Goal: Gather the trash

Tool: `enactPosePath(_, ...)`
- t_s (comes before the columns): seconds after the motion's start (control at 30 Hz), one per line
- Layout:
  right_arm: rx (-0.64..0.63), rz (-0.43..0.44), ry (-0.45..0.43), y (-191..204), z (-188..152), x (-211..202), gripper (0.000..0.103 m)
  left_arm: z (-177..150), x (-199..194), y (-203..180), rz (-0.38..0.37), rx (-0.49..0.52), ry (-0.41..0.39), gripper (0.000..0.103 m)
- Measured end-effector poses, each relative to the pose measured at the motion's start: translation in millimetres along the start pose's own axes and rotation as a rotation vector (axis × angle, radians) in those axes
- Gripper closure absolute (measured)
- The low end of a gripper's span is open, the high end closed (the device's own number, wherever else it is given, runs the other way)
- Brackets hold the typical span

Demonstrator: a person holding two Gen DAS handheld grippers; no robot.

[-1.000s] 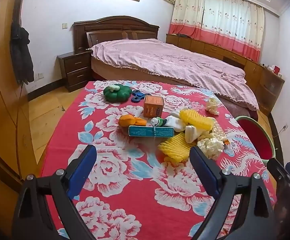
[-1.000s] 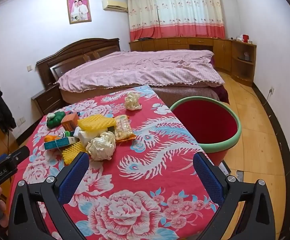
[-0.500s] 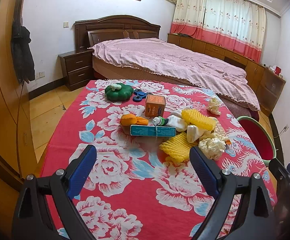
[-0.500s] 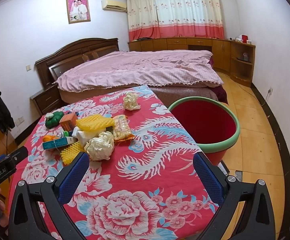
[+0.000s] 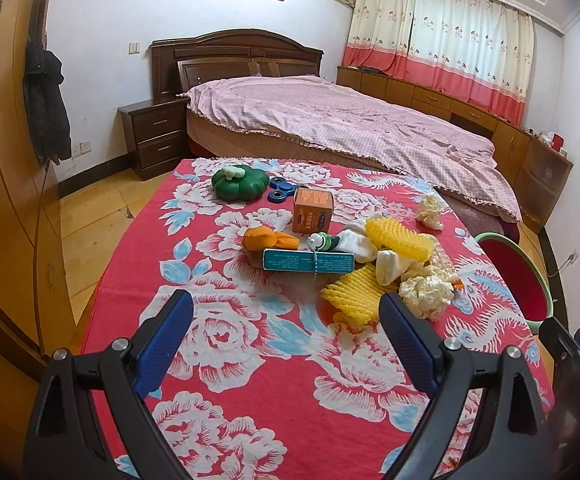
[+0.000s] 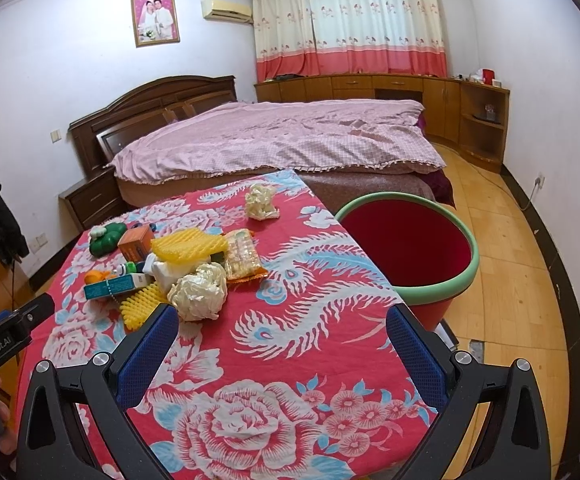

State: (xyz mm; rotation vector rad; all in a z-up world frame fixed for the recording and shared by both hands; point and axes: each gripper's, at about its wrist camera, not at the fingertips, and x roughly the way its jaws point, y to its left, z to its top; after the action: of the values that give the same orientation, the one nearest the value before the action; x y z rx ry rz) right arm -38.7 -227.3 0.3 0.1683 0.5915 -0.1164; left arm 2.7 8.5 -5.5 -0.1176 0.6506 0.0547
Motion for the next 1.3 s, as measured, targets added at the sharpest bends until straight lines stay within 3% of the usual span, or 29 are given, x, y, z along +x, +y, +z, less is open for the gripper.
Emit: enactPosePath(1.3, 0.005, -0.006, 0.009, -2.9, -1.5, 3.2, 0.000, -1.6, 0.9, 4.0, 0.002, -0.003, 0.006, 0.009)
